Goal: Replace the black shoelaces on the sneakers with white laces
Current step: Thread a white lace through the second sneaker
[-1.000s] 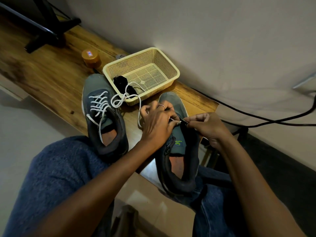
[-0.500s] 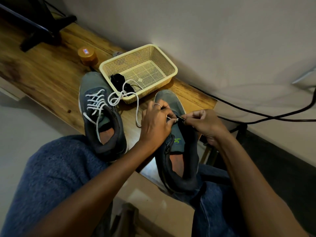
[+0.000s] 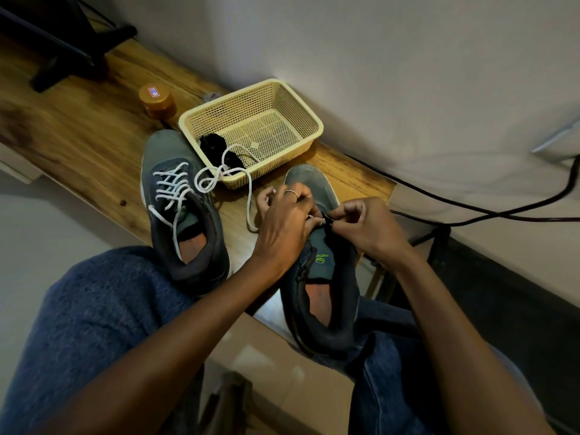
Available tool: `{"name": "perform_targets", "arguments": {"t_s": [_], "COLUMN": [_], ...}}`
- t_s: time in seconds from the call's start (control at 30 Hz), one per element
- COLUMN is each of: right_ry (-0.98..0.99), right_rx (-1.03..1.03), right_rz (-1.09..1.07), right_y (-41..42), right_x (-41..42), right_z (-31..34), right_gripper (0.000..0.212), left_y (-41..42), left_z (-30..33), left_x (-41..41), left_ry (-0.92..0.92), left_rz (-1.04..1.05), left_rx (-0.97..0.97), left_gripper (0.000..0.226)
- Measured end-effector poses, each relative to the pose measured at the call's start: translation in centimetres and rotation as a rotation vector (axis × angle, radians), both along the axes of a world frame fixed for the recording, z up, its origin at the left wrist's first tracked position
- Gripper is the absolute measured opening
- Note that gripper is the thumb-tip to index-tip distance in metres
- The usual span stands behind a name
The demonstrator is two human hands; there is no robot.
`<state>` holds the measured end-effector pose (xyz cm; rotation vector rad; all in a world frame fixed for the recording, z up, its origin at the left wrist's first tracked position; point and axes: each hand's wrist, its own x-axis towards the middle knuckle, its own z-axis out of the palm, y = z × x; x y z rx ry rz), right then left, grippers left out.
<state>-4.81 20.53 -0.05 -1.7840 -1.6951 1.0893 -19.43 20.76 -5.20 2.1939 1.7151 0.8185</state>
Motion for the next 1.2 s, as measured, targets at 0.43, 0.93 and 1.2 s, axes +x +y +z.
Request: {"name": "perform_targets", "arguments": {"t_s": [0.43,0.93,1.2], "right_ry": [0.116,0.164,0.068], "right_rx": [-0.106,-0.145,-0.080], "right_rz": [-0.069,-0.182,-0.095], "right_y": [-0.1,-0.2,0.0], "right_x": [0.0,-0.7,-0.7], "right_z": [-0.4,-0.3,-0.6], "right_gripper": [0.011,0.014,0.009], "left_y": [0.5,1.1,0.9], "left_z": [0.1,-0.1,-0.4], "left_x": [0.1,-0.6,-0.6], "left_ry": [-0.098,0.187,0.119], "left_rz": [-0.018,0.011,-0.009], "left_rx": [0.112,0.102,0.166], "left_gripper": [0.019,0.014,0.015]}}
